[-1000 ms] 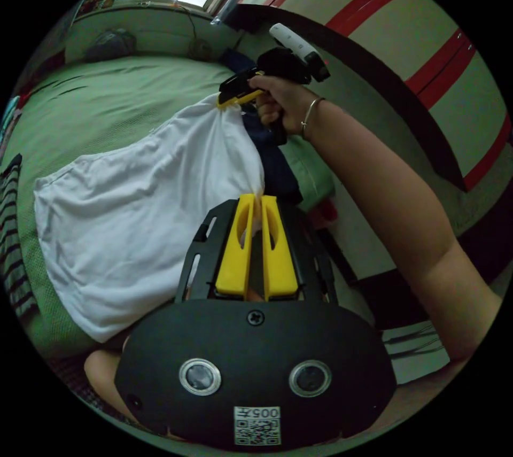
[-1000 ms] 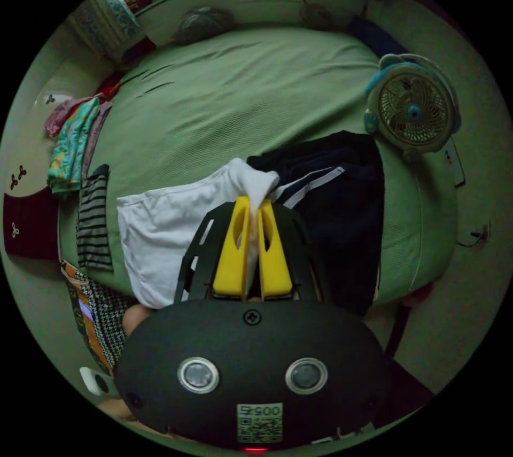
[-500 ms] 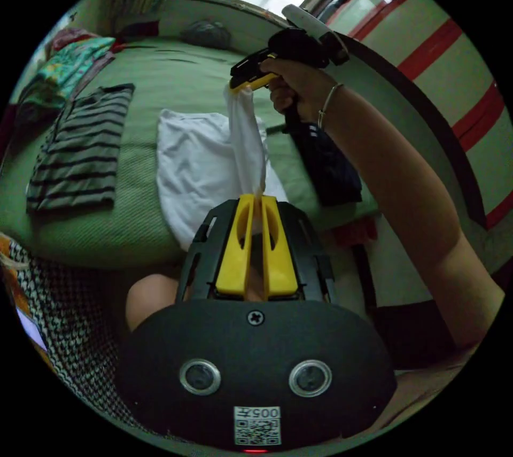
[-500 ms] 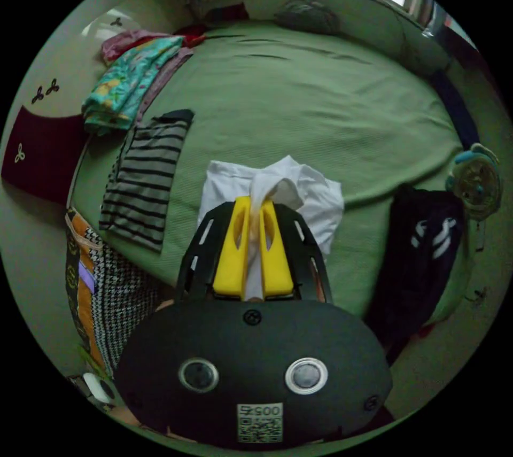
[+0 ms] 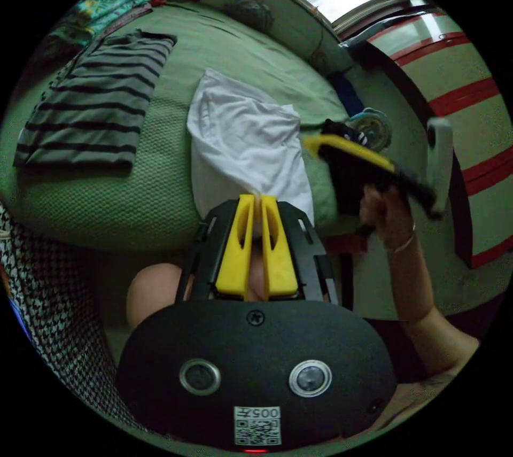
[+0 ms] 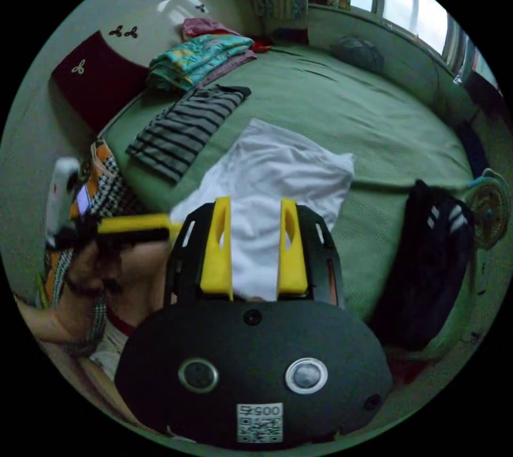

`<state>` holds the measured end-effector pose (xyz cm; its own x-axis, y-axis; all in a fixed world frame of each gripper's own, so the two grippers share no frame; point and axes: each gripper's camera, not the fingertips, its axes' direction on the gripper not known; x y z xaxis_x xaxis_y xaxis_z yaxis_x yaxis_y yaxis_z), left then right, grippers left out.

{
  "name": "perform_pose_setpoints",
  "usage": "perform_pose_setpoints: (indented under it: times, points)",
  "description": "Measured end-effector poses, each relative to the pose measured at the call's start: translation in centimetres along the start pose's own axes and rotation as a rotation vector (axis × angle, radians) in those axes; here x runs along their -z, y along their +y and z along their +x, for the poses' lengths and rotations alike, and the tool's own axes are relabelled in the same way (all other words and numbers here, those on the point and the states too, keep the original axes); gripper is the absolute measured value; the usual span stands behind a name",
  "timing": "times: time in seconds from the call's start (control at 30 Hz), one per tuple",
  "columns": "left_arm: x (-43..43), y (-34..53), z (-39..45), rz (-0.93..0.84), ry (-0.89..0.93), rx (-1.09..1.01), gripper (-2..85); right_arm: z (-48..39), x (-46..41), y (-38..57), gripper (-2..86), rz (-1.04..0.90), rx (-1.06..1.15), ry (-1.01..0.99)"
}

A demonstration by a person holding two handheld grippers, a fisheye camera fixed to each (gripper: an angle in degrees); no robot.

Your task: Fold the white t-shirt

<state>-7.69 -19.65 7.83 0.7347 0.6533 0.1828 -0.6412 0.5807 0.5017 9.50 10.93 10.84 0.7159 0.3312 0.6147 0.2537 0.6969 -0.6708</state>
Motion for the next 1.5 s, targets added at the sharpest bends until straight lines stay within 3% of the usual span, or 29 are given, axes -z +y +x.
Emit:
perform_pose_setpoints:
  times: [0.27,0.43,0.6,0.7,1.03,1.3,1.5]
  points:
    - [2.5,-2.8,2.2,0.071,-0.035,-0.081,2.2,-3.7,-1.0,11.4,14.4,0.026,-0.22,0.087]
    - [3.2,-3.1,3.9,0.087,-0.047,-0.126,2.1,-4.2,-4.7,12.3,13.8,-0.098,-0.331,0.162]
    - [3.2,-2.7,4.2,0.095,-0.039,-0.125,2.0,-2.8,-5.4,13.8,6.8,-0.053,-0.437,0.269]
    - [2.6,-2.0,3.7,0.081,-0.082,-0.136,2.0,-1.5,-3.6,16.5,1.7,0.059,-0.492,0.167]
    - [-6.9,2.9,-3.5,-0.206,-0.189,-0.006,1.7,-0.9,-6.9,21.3,-1.3,-0.002,-0.519,0.09]
    - [-9.8,4.7,-5.9,-0.176,-0.182,0.024,1.7,-1.7,-7.1,21.9,0.7,-0.063,-0.428,0.117]
    - [-10.4,5.8,-6.0,-0.18,-0.277,-0.015,1.7,-2.5,-5.3,22.0,2.2,-0.065,-0.387,0.128]
